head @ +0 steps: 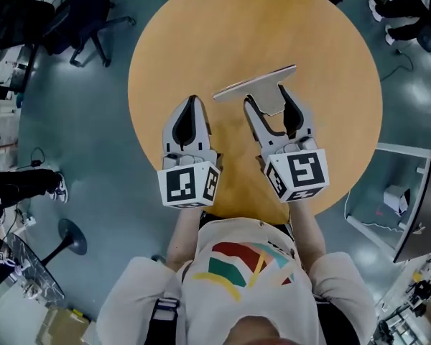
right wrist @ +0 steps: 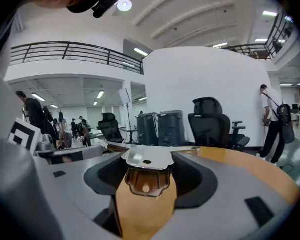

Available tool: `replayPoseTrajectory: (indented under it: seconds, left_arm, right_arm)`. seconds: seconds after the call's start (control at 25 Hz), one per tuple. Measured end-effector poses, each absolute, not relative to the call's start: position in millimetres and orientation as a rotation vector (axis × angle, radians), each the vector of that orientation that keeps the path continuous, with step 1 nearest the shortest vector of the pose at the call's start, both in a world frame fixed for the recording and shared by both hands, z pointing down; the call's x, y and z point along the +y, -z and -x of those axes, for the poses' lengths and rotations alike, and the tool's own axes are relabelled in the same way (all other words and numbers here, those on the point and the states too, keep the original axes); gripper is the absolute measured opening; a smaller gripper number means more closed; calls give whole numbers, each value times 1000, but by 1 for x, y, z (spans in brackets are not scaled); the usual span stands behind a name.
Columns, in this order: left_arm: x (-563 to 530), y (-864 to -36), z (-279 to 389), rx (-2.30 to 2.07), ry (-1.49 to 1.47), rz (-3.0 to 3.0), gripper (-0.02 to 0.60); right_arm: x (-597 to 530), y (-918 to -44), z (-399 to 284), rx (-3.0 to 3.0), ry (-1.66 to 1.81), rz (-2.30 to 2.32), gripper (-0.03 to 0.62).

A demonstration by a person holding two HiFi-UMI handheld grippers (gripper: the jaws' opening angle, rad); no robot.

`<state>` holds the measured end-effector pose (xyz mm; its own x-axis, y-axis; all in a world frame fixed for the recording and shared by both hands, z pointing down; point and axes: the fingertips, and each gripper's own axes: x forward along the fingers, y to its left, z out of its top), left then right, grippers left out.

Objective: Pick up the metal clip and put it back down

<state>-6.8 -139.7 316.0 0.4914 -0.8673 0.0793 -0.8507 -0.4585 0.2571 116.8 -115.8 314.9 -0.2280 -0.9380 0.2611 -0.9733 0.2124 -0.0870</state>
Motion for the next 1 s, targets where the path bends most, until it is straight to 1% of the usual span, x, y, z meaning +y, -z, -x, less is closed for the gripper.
replayPoseTrajectory:
  seconds: [0.2,0.32,0.56,0.8,1.0]
  left_arm:
    - [-153,-387,56,-1583,-19,-2263,43]
    - [-173,-425,89,-1631,-26,-2170,43]
    - [-174,-479,152,-1704,-58,-2023,43]
    - [-179,-511,188,-1743,-85,-1959,43]
    - [-179,-512,191,-1737,-92,-1968,43]
  right_arm:
    - [-181,-400,-49,-2386,-467,-1504,272]
    - [-219,-457,-12,-2355,-467,-1382,272]
    - [-245,-537,55,-2303,-504,-1196,272]
    - [-247,-585,96,-2273,-525,-1057,272]
    - [-238,-611,104,-2192,-415,-1008,270]
